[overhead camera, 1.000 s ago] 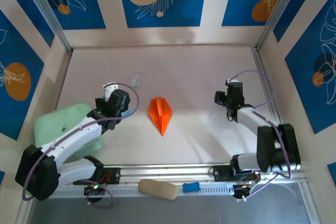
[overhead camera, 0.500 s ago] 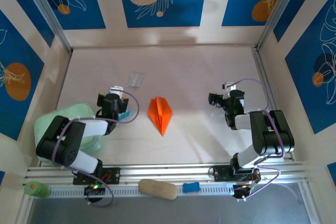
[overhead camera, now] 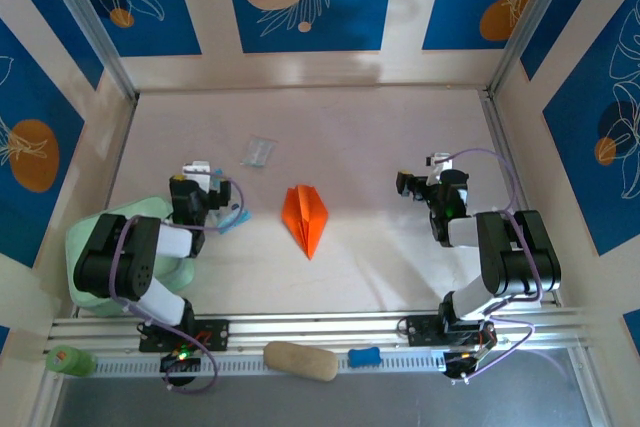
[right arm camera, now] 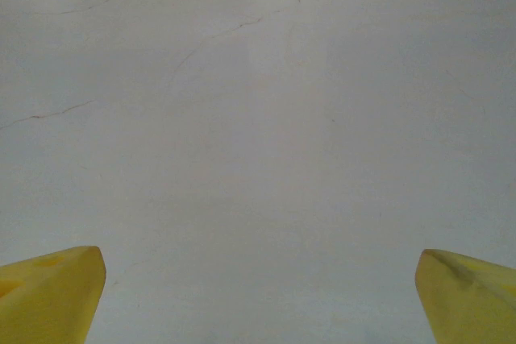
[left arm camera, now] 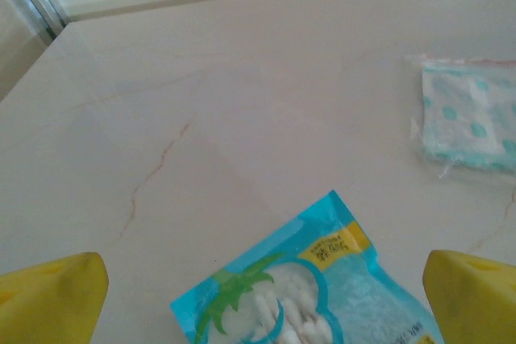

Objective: Fold a paper plane with a square sheet of paper (pick it up from the middle)
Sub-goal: Reset both arms

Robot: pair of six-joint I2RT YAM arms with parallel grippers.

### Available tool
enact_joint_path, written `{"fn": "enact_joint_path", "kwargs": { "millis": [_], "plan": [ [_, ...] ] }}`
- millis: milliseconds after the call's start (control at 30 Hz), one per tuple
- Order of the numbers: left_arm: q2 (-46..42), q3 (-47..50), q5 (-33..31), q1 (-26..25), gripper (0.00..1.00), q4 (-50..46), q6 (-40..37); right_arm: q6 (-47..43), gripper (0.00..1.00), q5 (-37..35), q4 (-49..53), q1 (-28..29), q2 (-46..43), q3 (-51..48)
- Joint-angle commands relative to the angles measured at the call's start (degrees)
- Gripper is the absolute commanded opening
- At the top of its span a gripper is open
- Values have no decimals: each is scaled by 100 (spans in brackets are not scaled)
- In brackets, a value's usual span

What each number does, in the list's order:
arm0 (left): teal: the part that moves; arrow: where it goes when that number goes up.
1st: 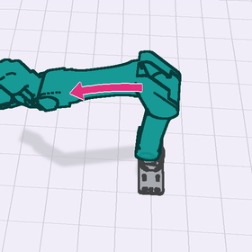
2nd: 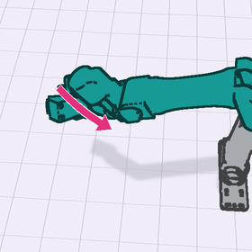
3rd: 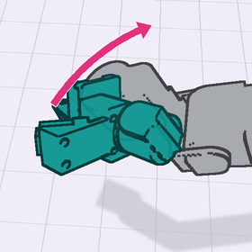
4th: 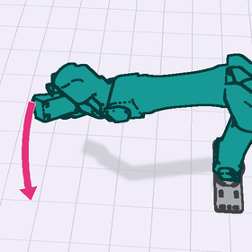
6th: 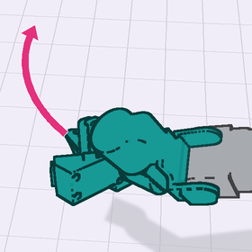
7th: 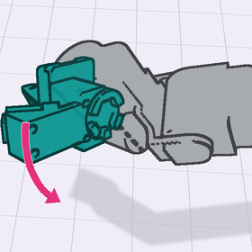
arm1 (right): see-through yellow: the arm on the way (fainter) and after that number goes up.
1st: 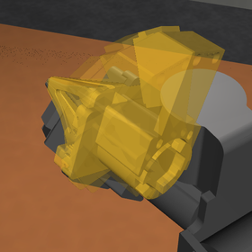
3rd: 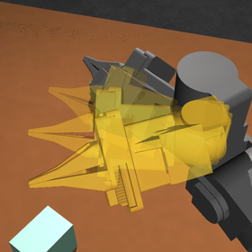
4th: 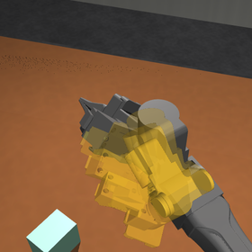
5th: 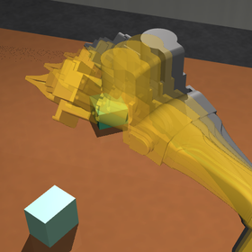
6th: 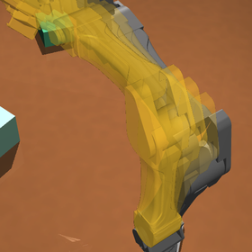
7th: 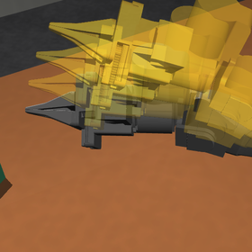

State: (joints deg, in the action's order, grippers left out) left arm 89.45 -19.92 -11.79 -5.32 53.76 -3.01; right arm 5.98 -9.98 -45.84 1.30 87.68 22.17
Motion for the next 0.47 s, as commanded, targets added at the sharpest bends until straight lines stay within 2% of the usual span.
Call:
{"fn": "enact_joint_path", "kwargs": {
  "millis": [0,100,433],
  "plan": [
    [19,-47,98,50,100,202,161,17,99,154,-132,-51,-43,129],
    [5,-108,310,23,100,70,77,17,99,155,-127,-51,-40,129],
    [20,-98,326,23,100,120,63,17,99,177,-115,-61,-42,138]
  ]
}}
